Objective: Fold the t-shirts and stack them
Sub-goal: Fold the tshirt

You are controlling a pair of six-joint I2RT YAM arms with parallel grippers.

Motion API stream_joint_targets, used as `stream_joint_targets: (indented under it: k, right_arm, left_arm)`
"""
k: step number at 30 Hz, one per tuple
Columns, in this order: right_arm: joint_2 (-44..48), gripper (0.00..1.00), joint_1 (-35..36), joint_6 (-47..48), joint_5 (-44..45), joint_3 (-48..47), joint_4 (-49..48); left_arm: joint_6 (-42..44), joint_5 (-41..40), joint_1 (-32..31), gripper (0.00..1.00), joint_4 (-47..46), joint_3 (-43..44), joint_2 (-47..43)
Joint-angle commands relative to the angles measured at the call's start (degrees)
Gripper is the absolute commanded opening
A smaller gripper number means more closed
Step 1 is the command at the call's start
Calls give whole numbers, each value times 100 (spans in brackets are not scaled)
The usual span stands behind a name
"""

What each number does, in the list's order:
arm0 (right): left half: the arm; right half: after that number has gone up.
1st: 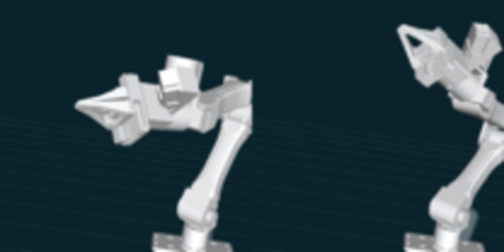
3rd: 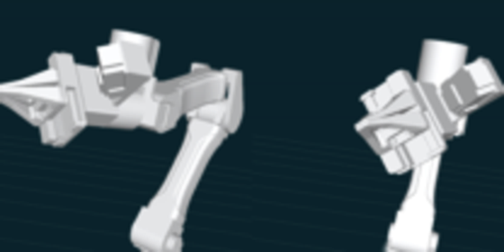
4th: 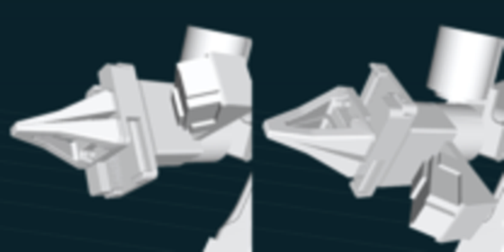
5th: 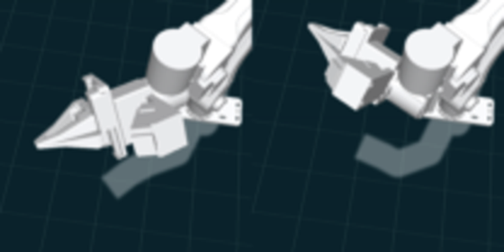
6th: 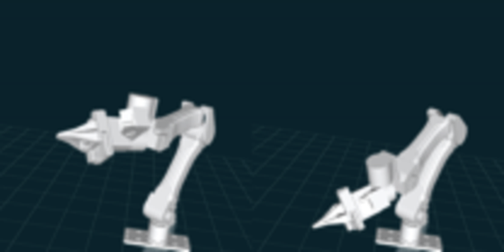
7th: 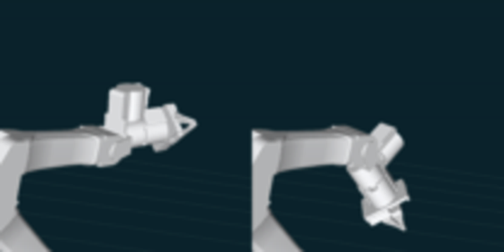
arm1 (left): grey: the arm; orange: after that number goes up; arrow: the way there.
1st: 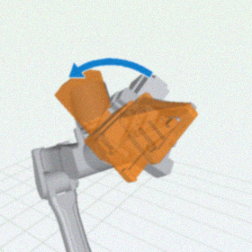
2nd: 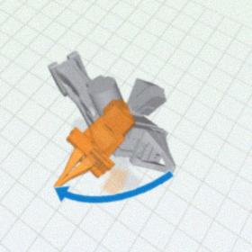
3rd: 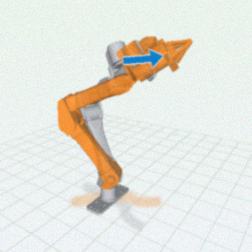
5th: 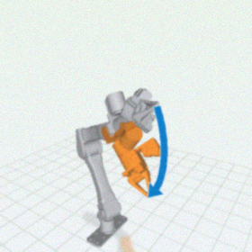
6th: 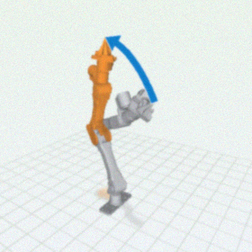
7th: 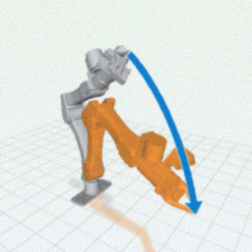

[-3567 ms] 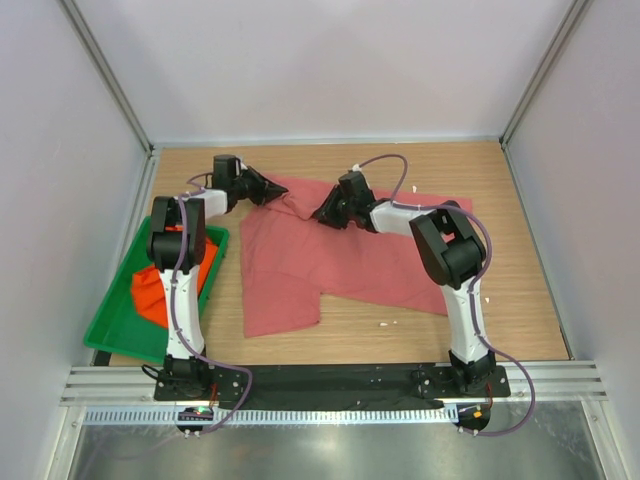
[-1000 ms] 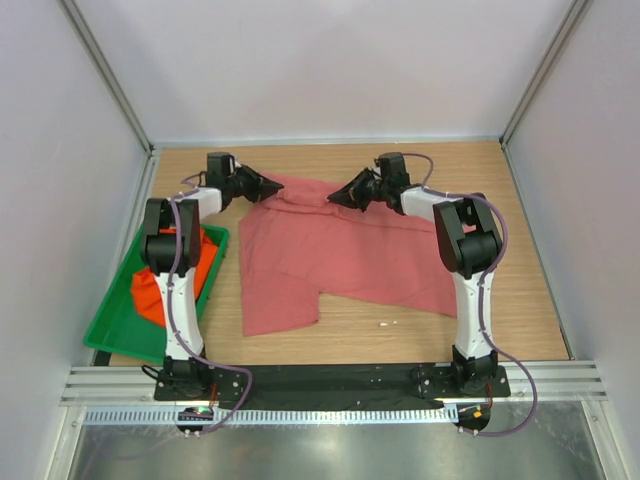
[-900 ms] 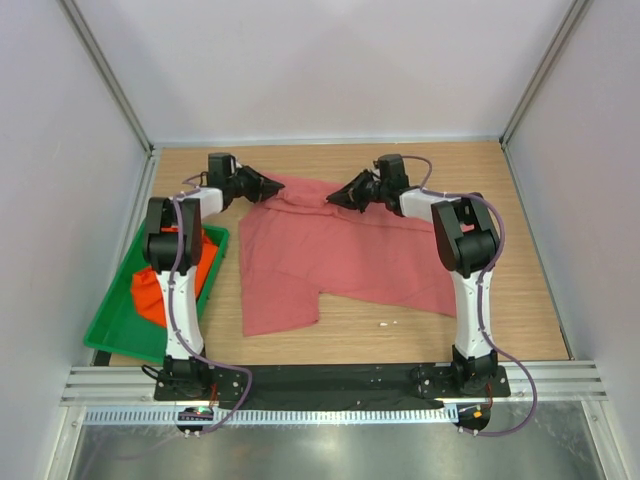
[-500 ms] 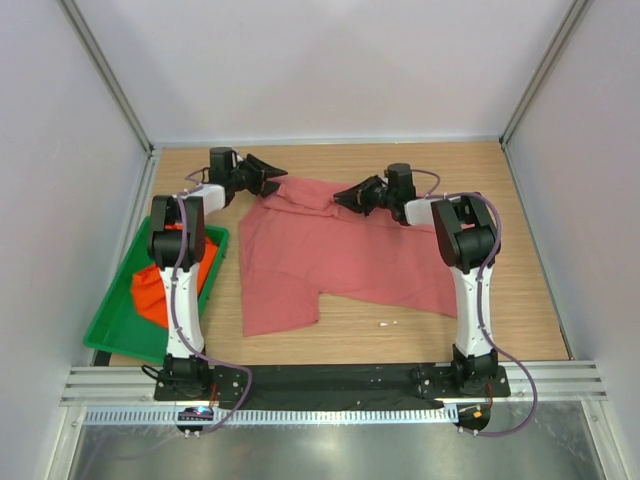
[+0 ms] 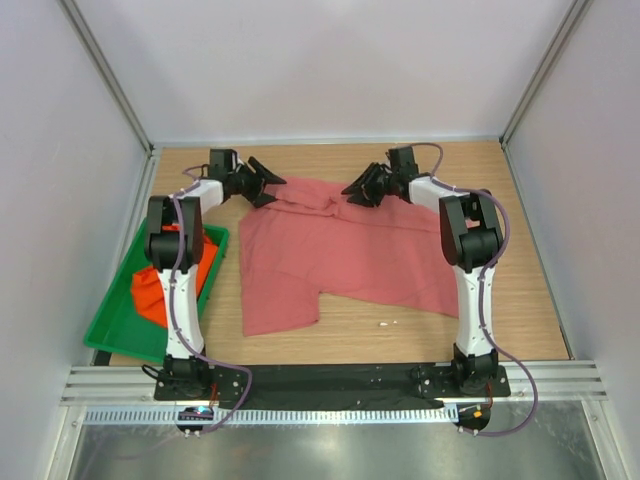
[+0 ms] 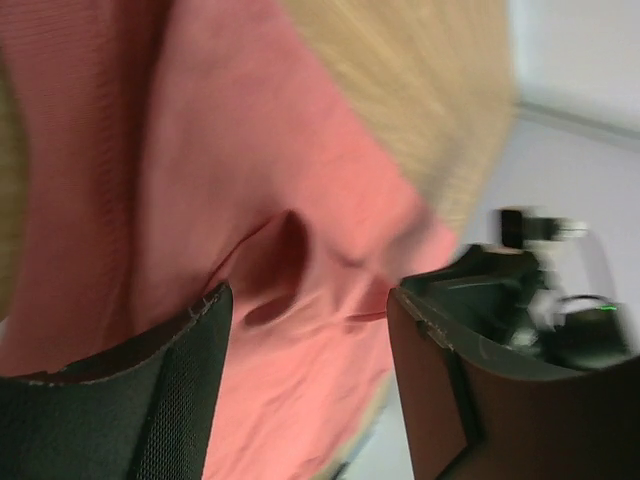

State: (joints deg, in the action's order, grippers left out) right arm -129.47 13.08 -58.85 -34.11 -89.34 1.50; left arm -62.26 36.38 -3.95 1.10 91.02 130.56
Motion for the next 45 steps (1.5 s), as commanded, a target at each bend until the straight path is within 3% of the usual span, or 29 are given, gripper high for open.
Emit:
stream_joint_targets:
  k: [1, 2, 5, 7, 9, 13, 20, 34, 45]
  right_arm:
    - [510, 42, 395, 2630, 526, -812, 2063]
    - [545, 45, 501, 2938, 693, -944, 2404]
    - [537, 51, 870, 3993, 1423, -1199, 2767]
    - [319, 51, 1029, 4624, 1871, -1620, 3153]
    - [186, 47, 1169, 4829, 2126, -2058, 3427]
    - [281, 31, 1302, 4716, 2496, -1992, 3472]
    - [520, 11, 1460, 4269, 2410, -1305, 2794]
    - [432, 6, 1478, 4022, 2540, -1551, 2584]
    - [-166, 6, 1399, 4259, 2576, -1895, 2821]
  left_arm:
    - [1904, -674, -10, 65, 1776, 529, -672]
    - [2198, -920, -62, 65, 2319, 722, -777]
    - [2631, -1361, -124, 61, 2579, 724, -927]
    - [2588, -1265, -150, 48, 2544, 601, -963]
    - [2491, -1082, -203, 32, 2518, 601, -884]
    - [2368, -957, -282, 21, 2465, 487, -883]
    - [2104, -799, -361, 16, 2237, 513, -576]
    - [2016, -834, -405, 15, 2157, 460, -224]
    - [2033, -948, -396, 14, 2262, 592, -136]
